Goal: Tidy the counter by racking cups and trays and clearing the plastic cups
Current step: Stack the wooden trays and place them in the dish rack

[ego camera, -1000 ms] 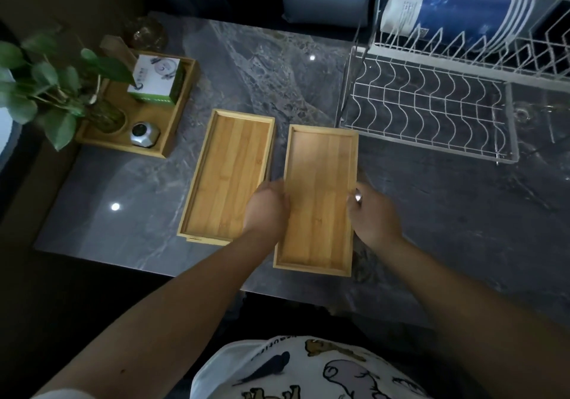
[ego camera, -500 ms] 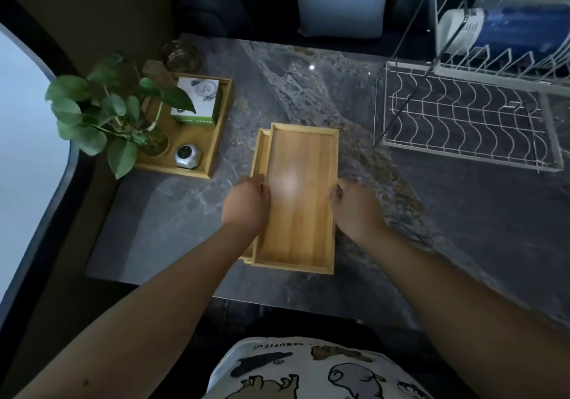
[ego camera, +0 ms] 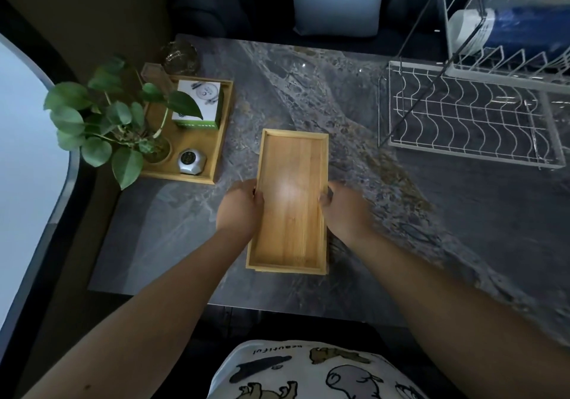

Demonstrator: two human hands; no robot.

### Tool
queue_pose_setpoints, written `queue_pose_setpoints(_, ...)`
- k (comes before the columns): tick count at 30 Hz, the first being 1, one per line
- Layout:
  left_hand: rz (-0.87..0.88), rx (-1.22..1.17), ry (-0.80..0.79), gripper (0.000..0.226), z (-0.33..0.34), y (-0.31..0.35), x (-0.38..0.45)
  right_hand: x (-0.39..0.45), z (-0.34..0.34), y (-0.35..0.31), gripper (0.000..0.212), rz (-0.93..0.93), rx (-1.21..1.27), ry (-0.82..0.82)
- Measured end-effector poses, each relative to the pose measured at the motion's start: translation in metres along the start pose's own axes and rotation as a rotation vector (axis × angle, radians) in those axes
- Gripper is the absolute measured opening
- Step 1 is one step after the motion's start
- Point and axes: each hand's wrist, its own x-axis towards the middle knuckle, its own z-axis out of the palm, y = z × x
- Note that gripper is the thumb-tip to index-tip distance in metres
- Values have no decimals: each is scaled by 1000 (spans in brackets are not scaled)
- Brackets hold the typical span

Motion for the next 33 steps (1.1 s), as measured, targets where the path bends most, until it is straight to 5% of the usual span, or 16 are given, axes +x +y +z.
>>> queue_pose_setpoints(3, -80, -117, -42, 43, 4, -8, -1, -1, 4, 2, 27, 83, 211, -4)
queue_pose_setpoints(6, -266, -402, -203, 72, 8, -19, -4, -4, 8, 9, 63, 203, 430, -73)
queue_pose_setpoints(10, -408, -714, -373, 78, 16, -27, -9, -13, 25, 10, 82, 367, 770, -244)
queue_pose_setpoints(22, -405, -977, -439, 39, 23, -15, -24, -22, 33, 7, 51, 447, 1085, -292)
queue_pose_setpoints(33, -412, -949, -424, 57, 32, -23, -39, -38, 41, 12, 24, 432, 1114, -270)
